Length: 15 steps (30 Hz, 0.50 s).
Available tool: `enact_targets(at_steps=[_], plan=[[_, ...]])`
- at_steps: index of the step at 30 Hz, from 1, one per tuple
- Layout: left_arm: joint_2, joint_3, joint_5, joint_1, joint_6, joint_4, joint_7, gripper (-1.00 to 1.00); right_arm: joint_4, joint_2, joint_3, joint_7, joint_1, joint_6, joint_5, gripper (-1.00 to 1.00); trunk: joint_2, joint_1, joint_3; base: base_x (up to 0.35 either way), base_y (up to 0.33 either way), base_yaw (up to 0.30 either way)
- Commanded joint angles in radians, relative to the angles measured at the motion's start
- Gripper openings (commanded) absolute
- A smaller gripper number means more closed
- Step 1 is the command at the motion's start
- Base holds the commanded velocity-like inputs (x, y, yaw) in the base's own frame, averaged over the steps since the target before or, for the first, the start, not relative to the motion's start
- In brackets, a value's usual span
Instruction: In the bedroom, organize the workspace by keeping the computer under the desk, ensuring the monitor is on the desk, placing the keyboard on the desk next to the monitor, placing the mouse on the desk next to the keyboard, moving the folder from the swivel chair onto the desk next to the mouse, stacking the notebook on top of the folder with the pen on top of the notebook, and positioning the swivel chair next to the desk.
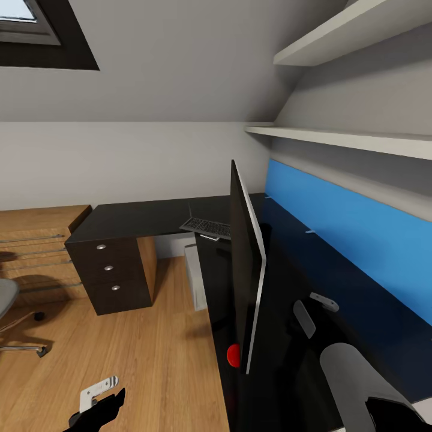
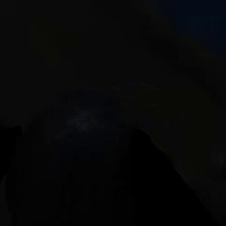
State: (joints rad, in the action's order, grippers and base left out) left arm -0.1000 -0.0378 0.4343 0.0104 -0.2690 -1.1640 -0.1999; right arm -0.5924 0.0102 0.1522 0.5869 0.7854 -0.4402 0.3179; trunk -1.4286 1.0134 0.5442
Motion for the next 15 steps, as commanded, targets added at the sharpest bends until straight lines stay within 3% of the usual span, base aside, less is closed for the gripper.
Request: enact_targets(at_steps=[1,15], plan=[[-0.001,0.001,0.011,0.0,-0.004,-0.002,-0.006,1.0,0.035,0.001,0.003,0.006,0.0,0.001,0.02,-1.0,0.0,0.0,0.001,0.0,0.0,0.0],[-0.003,-0.002,0.012,0.0,-0.004,0.0,-0.007,1.0,0.027,-0.001,0.003,0.007,0.0,0.001,0.018,-1.0,0.0,0.0,0.001,0.0,0.0,0.0]])
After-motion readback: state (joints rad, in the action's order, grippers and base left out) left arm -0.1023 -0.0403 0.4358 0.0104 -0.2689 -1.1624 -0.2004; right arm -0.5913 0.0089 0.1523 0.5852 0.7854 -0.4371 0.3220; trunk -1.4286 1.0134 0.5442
